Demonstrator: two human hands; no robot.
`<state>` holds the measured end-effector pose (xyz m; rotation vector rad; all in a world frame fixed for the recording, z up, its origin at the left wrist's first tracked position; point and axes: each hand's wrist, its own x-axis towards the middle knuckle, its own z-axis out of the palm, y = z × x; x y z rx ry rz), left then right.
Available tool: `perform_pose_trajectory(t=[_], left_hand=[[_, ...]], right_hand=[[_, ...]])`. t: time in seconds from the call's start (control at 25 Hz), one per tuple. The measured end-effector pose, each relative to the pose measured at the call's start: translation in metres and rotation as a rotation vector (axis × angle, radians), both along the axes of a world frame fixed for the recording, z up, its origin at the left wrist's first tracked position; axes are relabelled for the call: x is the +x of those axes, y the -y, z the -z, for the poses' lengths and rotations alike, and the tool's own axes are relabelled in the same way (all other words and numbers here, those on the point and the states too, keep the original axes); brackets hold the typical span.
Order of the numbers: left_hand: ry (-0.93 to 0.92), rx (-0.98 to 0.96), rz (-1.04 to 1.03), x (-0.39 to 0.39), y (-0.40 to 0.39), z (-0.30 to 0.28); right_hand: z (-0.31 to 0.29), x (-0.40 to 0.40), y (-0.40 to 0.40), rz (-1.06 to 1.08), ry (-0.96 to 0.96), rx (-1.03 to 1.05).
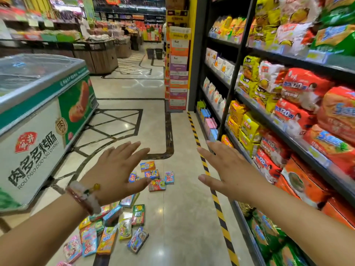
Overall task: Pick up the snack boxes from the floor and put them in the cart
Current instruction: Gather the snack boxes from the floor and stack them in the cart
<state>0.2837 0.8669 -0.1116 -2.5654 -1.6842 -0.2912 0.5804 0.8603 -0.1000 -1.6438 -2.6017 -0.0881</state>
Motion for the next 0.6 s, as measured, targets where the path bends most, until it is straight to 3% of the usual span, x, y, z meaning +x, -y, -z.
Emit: perform_pose_trajectory(t=[0.32, 0.48, 0.6], left_hand=[[0.029, -0.084, -0.080, -0.005, -0.140, 0.021], [-0.155, -0.025, -0.030, -0.025, -0.237, 0.039], [-0.143, -0.028, -0.037, -0.034, -0.310, 0.042]], right_hand=[[0.026, -0.007, -0.171, -0.045, -0.016, -0.065], [0.043, -0.023, -0.258, -0.021, -0.017, -0.066], [0.050, -0.031, -0.318, 0.007, -0.011, -0.075]])
